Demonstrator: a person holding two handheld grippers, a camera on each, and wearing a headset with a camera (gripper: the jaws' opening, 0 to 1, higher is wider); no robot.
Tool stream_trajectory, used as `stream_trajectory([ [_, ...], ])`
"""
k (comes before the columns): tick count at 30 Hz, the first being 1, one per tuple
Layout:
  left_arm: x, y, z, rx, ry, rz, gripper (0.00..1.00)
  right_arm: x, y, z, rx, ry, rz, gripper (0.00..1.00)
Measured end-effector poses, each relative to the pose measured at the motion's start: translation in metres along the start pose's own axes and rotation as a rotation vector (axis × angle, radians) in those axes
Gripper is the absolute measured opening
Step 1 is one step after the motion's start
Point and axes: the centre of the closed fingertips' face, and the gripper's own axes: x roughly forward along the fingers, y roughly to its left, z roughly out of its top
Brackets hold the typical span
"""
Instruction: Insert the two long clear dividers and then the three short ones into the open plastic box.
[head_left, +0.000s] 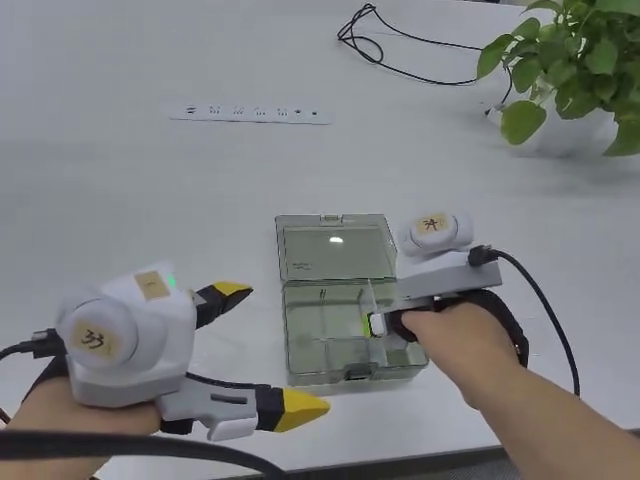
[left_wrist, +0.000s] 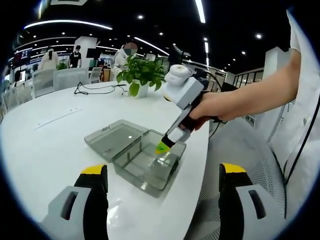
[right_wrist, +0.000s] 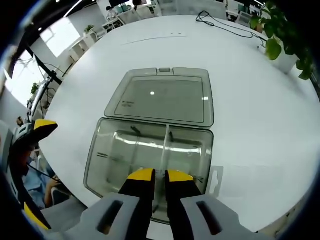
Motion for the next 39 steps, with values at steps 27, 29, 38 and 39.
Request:
stream_trajectory([
  [27, -0.015, 0.022, -0.009, -0.058, 0.062, 0.189, 0.92, -0.053, 0.002, 0.035, -0.134, -0.189, 0.28, 0.3],
  [29, -0.017, 0.025, -0.011, -0.066, 0.07, 0.205, 0.92, -0.059, 0.001, 0.037, -0.166, -0.201, 0.3, 0.33],
  [38, -0.019, 0.039, -0.017, -0.096, 0.109, 0.267, 0.91, -0.083, 0.002, 0.036, -0.269, -0.264, 0.385, 0.47],
  [39, -0.019, 0.04, -0.018, -0.101, 0.113, 0.273, 0.9, -0.086, 0.002, 0.032, -0.293, -0.26, 0.402, 0.5],
])
